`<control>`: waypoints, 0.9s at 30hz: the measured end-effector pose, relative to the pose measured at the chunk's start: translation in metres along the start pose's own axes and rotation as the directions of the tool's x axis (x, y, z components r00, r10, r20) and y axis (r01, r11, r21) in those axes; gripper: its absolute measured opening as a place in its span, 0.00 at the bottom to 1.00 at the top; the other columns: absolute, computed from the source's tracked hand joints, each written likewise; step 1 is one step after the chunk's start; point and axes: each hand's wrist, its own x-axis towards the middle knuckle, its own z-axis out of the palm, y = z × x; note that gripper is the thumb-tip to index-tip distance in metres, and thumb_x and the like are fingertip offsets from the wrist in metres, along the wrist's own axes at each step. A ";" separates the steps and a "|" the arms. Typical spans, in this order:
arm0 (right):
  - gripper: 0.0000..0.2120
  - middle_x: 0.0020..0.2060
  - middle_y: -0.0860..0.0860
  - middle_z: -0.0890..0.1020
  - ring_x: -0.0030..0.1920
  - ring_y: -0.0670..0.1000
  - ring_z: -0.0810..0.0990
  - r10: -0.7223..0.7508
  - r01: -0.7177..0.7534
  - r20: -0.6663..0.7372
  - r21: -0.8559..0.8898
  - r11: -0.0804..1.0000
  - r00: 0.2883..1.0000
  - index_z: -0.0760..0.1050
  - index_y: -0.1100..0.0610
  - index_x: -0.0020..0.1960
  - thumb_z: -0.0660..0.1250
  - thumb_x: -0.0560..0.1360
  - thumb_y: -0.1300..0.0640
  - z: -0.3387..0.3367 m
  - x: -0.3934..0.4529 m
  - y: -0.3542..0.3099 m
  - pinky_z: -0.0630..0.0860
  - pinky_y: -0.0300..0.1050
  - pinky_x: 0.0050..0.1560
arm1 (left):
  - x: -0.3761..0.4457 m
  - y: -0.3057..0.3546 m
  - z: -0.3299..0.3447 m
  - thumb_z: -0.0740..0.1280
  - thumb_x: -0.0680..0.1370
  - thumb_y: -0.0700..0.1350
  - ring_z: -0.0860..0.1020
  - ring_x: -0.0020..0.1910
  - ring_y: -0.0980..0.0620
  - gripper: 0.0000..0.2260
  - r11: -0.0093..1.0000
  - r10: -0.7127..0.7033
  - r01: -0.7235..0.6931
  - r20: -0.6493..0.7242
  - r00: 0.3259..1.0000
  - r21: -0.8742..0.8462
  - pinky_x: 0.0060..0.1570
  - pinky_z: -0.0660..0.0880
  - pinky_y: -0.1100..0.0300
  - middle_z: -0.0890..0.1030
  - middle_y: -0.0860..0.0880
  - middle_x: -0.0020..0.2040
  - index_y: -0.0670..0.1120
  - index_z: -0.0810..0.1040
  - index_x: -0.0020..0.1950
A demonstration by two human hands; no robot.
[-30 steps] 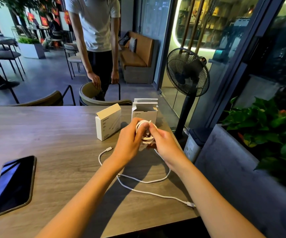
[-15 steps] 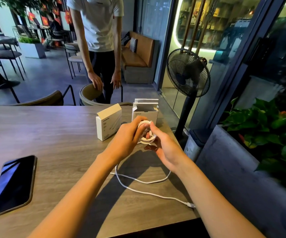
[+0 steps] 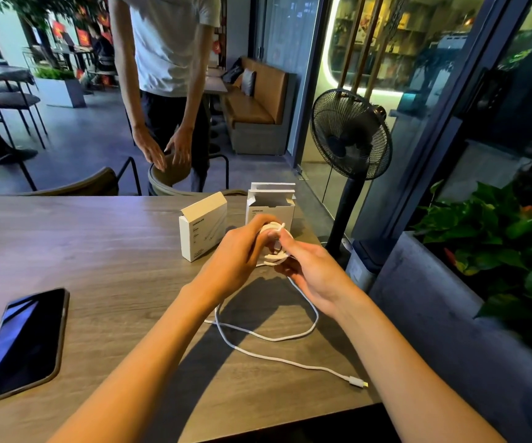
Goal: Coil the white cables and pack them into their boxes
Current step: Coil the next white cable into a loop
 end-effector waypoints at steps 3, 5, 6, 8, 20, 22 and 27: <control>0.12 0.55 0.52 0.87 0.60 0.53 0.82 -0.045 0.045 -0.030 -0.006 0.999 0.999 0.82 0.51 0.61 0.68 0.81 0.50 -0.003 0.003 0.001 0.77 0.48 0.57 | -0.001 -0.002 0.000 0.56 0.85 0.56 0.79 0.52 0.67 0.14 1.000 0.003 -0.003 0.002 1.000 0.000 0.55 0.77 0.69 0.80 0.58 0.55 0.53 0.72 0.66; 0.11 0.54 0.50 0.87 0.59 0.52 0.82 -0.054 0.053 -0.037 -0.020 0.998 0.998 0.81 0.51 0.62 0.70 0.80 0.51 -0.005 0.005 0.003 0.77 0.48 0.57 | -0.002 -0.002 0.001 0.56 0.84 0.56 0.79 0.52 0.69 0.15 1.000 0.001 -0.001 0.003 1.000 0.000 0.55 0.75 0.72 0.80 0.58 0.56 0.52 0.73 0.66; 0.12 0.54 0.50 0.87 0.59 0.52 0.82 -0.050 0.049 -0.025 -0.032 0.998 0.998 0.80 0.51 0.62 0.69 0.80 0.51 -0.006 0.005 0.003 0.77 0.49 0.58 | -0.002 -0.002 0.001 0.56 0.84 0.57 0.79 0.52 0.70 0.16 1.000 0.002 -0.002 0.005 1.000 0.001 0.54 0.75 0.73 0.80 0.58 0.55 0.51 0.73 0.66; 0.12 0.54 0.50 0.86 0.60 0.53 0.81 -0.039 0.040 0.016 -0.047 0.998 0.999 0.80 0.52 0.62 0.67 0.82 0.50 -0.008 0.006 0.004 0.76 0.50 0.59 | -0.002 0.000 0.002 0.56 0.84 0.56 0.79 0.51 0.69 0.17 1.000 0.006 -0.006 0.012 1.000 -0.003 0.53 0.74 0.73 0.81 0.57 0.55 0.49 0.74 0.65; 0.11 0.50 0.50 0.84 0.55 0.53 0.81 -0.097 0.110 0.190 -0.058 0.992 0.977 0.74 0.54 0.61 0.64 0.83 0.49 -0.015 0.007 0.004 0.74 0.57 0.62 | -0.002 0.005 0.004 0.59 0.86 0.44 0.84 0.50 0.50 0.10 0.941 -0.111 0.131 0.082 0.990 -0.313 0.52 0.81 0.57 0.83 0.50 0.52 0.45 0.75 0.65; 0.08 0.47 0.50 0.83 0.51 0.50 0.81 -0.122 0.150 0.229 -0.109 0.983 0.966 0.73 0.55 0.60 0.66 0.82 0.56 -0.018 0.006 0.003 0.76 0.50 0.59 | -0.001 0.007 0.004 0.59 0.86 0.44 0.85 0.51 0.50 0.09 0.919 -0.127 0.164 0.123 0.984 -0.360 0.53 0.80 0.58 0.84 0.49 0.52 0.45 0.73 0.65; 0.09 0.42 0.48 0.79 0.42 0.44 0.77 -0.201 0.261 0.173 -0.472 0.842 0.964 0.73 0.52 0.56 0.66 0.79 0.63 -0.016 0.005 -0.005 0.75 0.38 0.45 | -0.003 0.006 0.008 0.60 0.86 0.43 0.84 0.54 0.53 0.09 0.913 -0.138 0.168 0.107 0.985 -0.371 0.56 0.79 0.61 0.84 0.49 0.54 0.46 0.72 0.65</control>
